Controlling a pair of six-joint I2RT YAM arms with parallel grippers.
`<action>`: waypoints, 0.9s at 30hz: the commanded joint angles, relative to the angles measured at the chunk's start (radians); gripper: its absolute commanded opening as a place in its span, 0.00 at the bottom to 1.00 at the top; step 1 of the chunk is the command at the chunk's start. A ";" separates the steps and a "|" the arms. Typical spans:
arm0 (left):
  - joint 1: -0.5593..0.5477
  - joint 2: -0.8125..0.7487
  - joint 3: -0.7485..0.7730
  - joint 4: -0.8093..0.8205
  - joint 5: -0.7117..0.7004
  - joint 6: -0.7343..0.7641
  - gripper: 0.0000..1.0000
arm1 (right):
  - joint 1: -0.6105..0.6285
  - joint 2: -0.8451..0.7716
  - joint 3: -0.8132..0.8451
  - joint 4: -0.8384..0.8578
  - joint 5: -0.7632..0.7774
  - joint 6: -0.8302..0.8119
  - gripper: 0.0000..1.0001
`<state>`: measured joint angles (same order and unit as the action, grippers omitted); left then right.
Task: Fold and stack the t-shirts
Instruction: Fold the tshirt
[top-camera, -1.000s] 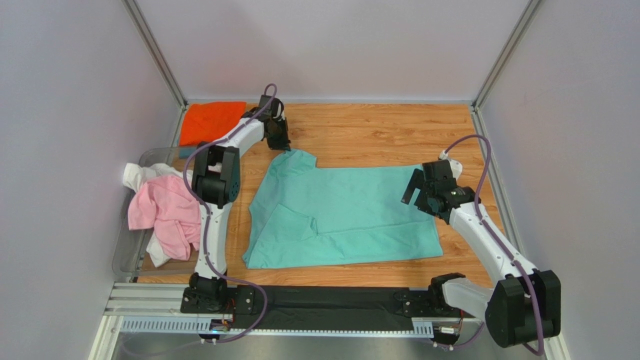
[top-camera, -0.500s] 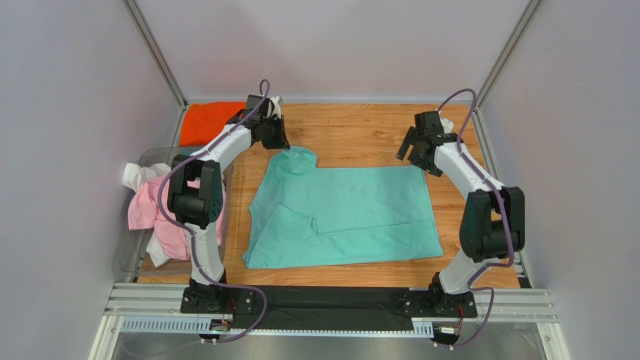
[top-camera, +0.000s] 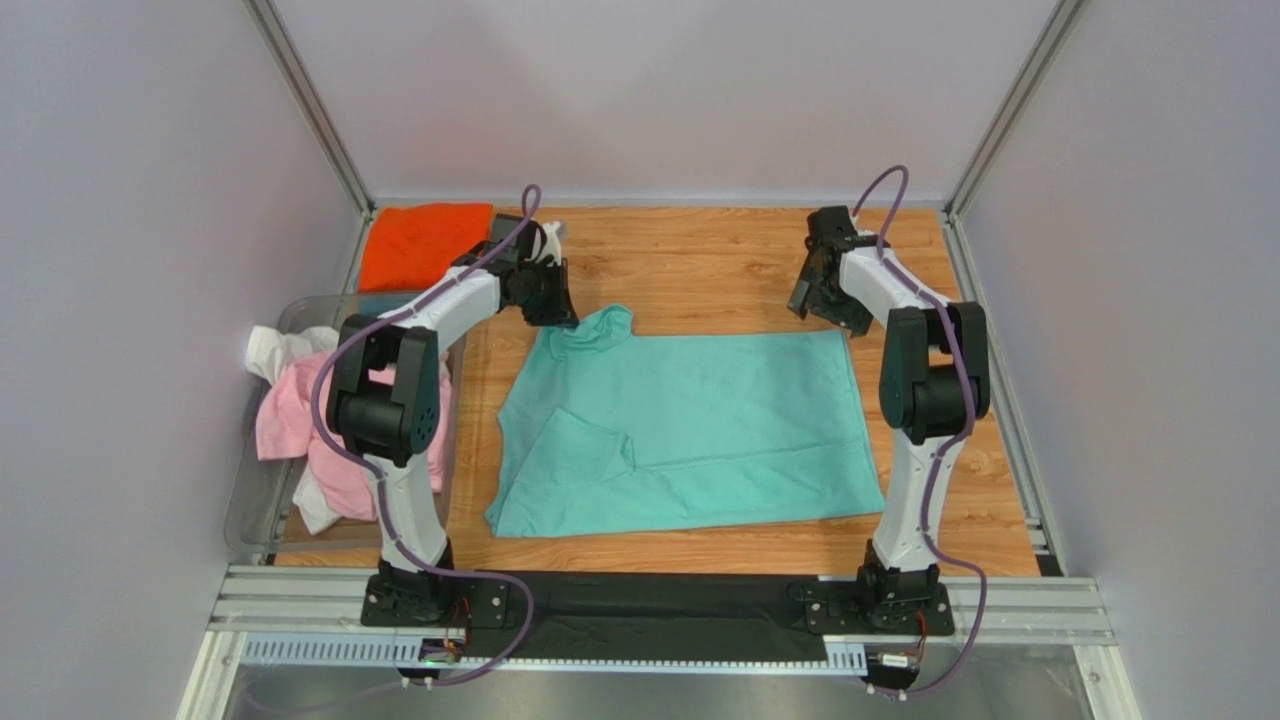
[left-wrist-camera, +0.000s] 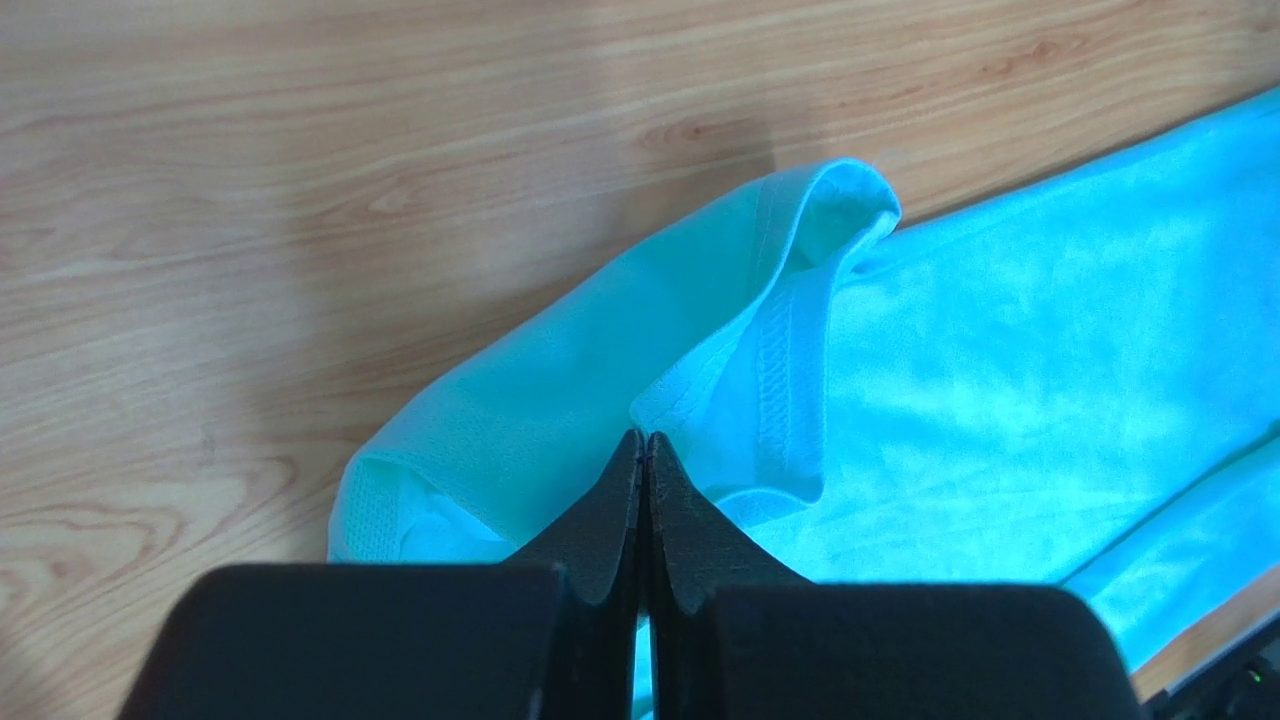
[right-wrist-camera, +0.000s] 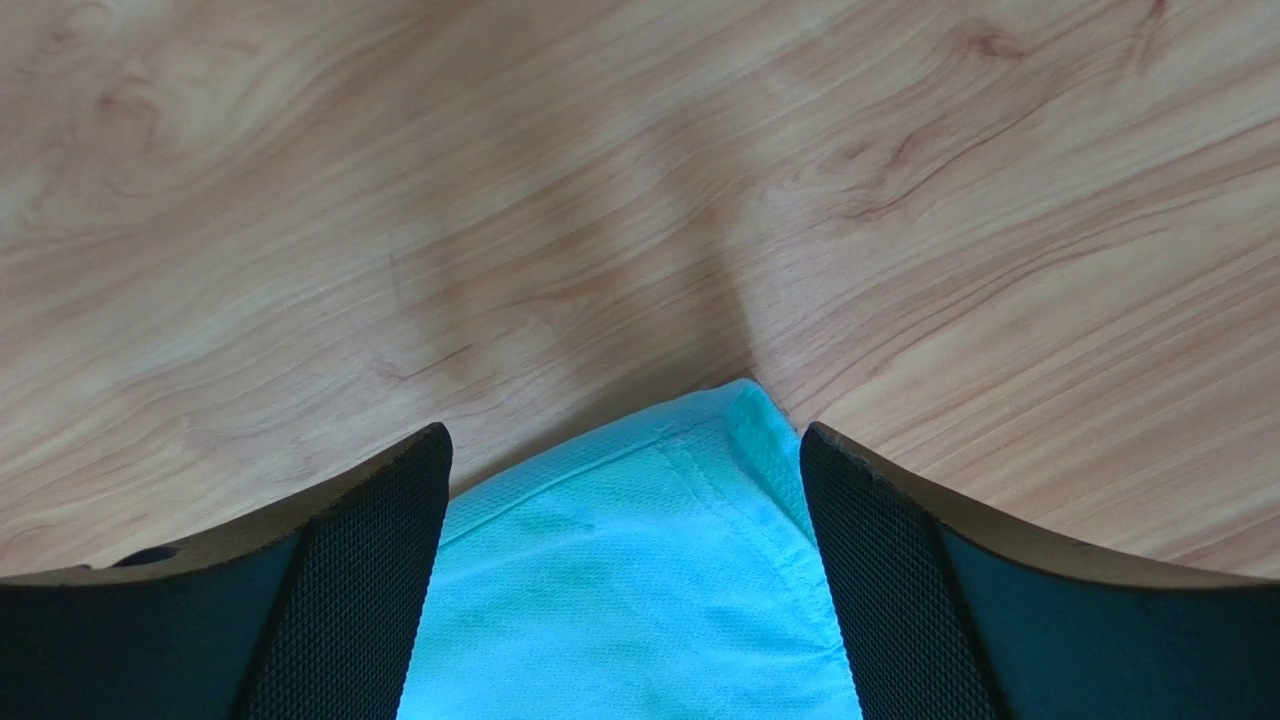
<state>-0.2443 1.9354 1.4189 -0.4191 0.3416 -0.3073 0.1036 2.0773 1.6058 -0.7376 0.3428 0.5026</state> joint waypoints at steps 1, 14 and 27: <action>-0.001 -0.076 -0.023 0.037 0.042 0.007 0.00 | -0.004 0.013 0.019 -0.026 0.048 -0.009 0.86; -0.001 -0.213 -0.130 0.049 0.030 -0.015 0.00 | -0.004 -0.006 -0.041 -0.017 0.035 0.008 0.41; -0.012 -0.303 -0.222 0.065 0.046 -0.024 0.00 | -0.004 -0.068 -0.083 0.018 0.024 -0.027 0.06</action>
<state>-0.2485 1.7046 1.2095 -0.3832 0.3656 -0.3222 0.1028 2.0766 1.5341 -0.7506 0.3573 0.4973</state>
